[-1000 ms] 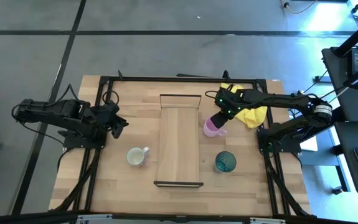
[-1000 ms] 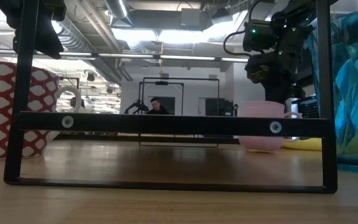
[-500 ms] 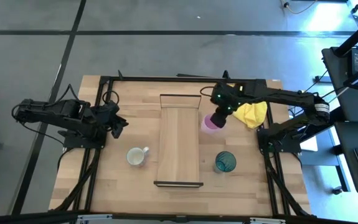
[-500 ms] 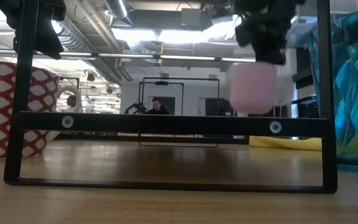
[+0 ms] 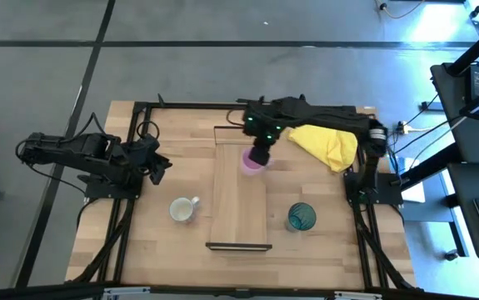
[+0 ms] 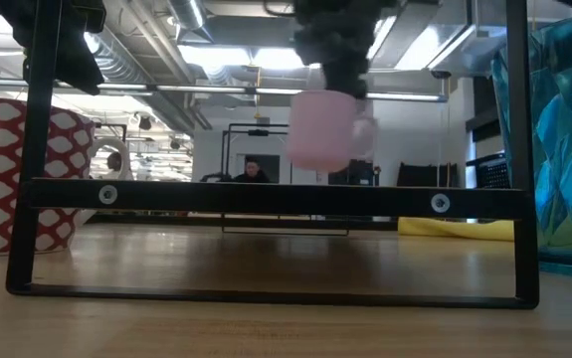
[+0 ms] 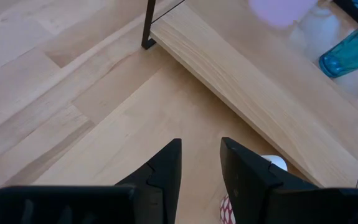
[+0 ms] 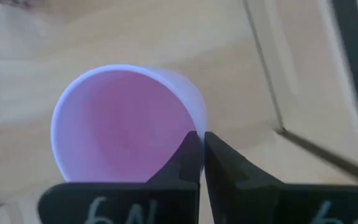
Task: Stack small to large cups/mugs on shelf
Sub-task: Put the pink mug on the shelf, then put the white patterned mug on the shelf
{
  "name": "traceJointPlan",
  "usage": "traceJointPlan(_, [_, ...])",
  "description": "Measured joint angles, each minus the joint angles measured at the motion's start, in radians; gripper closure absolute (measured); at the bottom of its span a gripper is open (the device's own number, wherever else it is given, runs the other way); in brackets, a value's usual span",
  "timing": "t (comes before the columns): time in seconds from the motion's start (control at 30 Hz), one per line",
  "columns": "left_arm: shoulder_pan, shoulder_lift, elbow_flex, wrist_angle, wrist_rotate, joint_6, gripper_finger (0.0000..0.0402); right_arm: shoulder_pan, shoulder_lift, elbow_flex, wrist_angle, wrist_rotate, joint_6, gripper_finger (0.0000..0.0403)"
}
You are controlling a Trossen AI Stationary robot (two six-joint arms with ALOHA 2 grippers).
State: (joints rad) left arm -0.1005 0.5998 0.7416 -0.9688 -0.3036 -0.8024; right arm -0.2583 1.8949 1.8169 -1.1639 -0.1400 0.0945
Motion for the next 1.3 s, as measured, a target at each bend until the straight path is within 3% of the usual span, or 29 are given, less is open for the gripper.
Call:
traceJointPlan(0.3, [0.000,0.000,0.000,-0.001,0.001,0.006,0.0296,-0.019,0.161,0.096,0.017,-0.036,0.000,0.0394])
traceJointPlan(0.63, [0.000,0.000,0.000,-0.005,0.000,0.048,0.0296,-0.029,0.185,0.098,0.075,0.012,0.008,0.0389])
traceJointPlan(1.03, [0.000,0.000,0.000,-0.005,-0.001,0.052,0.0296,-0.029,0.183,0.104,0.058,0.008,-0.020,0.0313])
traceJointPlan(1.3, [0.000,0.000,0.000,-0.003,0.014,0.040,0.0296,-0.029,0.182,0.304,0.040,0.008,-0.084,0.0279])
